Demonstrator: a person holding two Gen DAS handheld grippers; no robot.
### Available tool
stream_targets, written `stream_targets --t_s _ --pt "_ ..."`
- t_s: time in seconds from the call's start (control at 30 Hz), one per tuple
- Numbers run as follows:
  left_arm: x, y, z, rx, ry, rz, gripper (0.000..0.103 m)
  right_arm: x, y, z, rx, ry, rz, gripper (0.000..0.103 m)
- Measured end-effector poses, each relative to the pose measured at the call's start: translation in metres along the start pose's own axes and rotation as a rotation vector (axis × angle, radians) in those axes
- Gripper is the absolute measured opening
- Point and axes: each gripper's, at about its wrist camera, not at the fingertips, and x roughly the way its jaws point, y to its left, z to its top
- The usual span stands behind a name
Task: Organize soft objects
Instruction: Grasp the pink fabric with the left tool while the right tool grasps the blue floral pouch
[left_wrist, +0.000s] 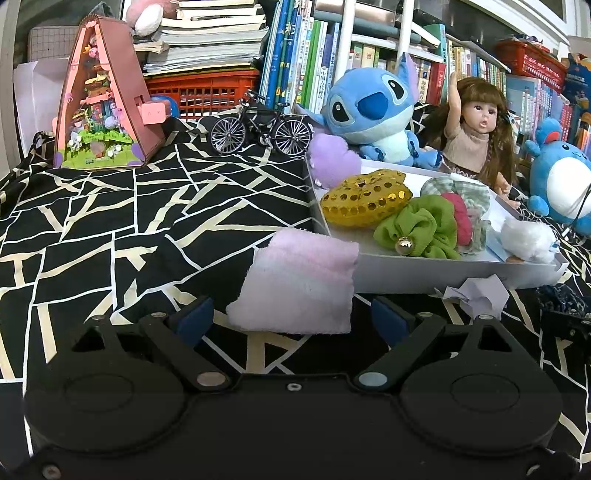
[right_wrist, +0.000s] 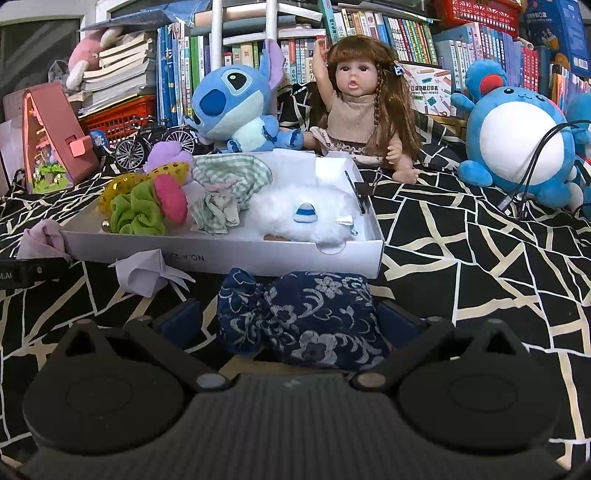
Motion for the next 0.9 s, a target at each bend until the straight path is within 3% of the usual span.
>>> stream_targets --t_s 0.5,0.77,0.9 --pt "0.001 0.003 -0.001 -0.021 0.0 0.001 0.088 0.0 0.002 -0.003 -0.009 -0.014 -0.016 0.103" --pt "0.001 0.005 0.0 -0.029 0.0 -0.002 0.087 -0.006 -0.013 -0.006 0.099 -0.061 0.014 0.103" --pt "0.001 0.005 0.0 -0.029 0.0 -0.002 0.087 -0.004 -0.011 -0.005 0.095 -0.049 0.008 0.103"
